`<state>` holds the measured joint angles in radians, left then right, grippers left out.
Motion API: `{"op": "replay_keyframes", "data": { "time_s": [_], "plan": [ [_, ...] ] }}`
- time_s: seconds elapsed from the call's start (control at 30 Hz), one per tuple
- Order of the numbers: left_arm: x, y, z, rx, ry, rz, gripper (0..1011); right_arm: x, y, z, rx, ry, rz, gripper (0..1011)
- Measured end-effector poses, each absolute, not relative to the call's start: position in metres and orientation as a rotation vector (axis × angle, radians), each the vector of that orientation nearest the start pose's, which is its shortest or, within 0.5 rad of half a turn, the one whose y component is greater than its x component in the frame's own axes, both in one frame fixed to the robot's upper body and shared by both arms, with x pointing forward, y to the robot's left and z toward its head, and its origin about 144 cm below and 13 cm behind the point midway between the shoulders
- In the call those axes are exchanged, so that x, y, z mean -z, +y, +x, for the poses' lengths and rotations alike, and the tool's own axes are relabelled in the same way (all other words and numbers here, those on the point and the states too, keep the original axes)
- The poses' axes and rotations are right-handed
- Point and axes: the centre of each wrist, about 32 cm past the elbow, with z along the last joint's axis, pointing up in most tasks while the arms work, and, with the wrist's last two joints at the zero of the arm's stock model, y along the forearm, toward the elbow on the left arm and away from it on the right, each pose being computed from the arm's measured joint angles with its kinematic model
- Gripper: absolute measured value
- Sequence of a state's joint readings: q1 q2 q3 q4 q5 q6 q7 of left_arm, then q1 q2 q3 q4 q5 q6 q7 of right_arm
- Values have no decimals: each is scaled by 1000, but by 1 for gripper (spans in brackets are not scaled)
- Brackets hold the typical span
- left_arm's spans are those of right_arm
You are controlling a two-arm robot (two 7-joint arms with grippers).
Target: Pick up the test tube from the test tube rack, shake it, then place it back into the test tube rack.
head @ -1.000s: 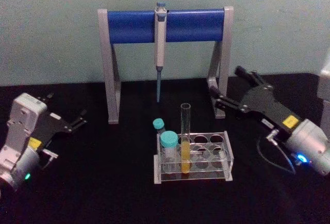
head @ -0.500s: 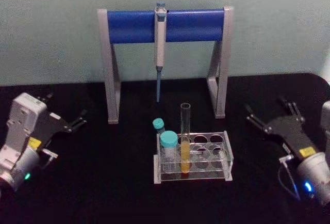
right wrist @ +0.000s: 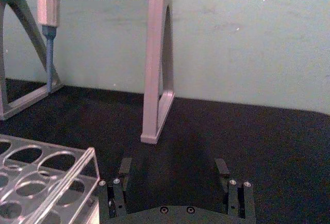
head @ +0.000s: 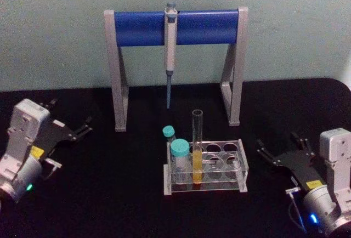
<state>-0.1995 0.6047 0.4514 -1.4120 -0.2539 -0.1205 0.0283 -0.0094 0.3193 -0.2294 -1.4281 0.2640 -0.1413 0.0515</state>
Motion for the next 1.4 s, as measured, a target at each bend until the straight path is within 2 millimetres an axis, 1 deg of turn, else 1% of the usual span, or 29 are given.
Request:
{"op": "replay_keyframes", "data": {
  "time_s": [0.23, 0.53, 1.4],
  "plan": [
    [-1140, 310, 489, -1248, -285, 304, 1001, -1080, -261, 444, 1304, 44, -124, 1000],
    [-1140, 310, 489, -1248, -285, 304, 1001, -1075, -259, 445, 1284, 65, -144, 1000],
    [-1140, 310, 489, -1248, -285, 304, 1001, -1075, -259, 445, 1284, 62, -142, 1000]
  ]
}}
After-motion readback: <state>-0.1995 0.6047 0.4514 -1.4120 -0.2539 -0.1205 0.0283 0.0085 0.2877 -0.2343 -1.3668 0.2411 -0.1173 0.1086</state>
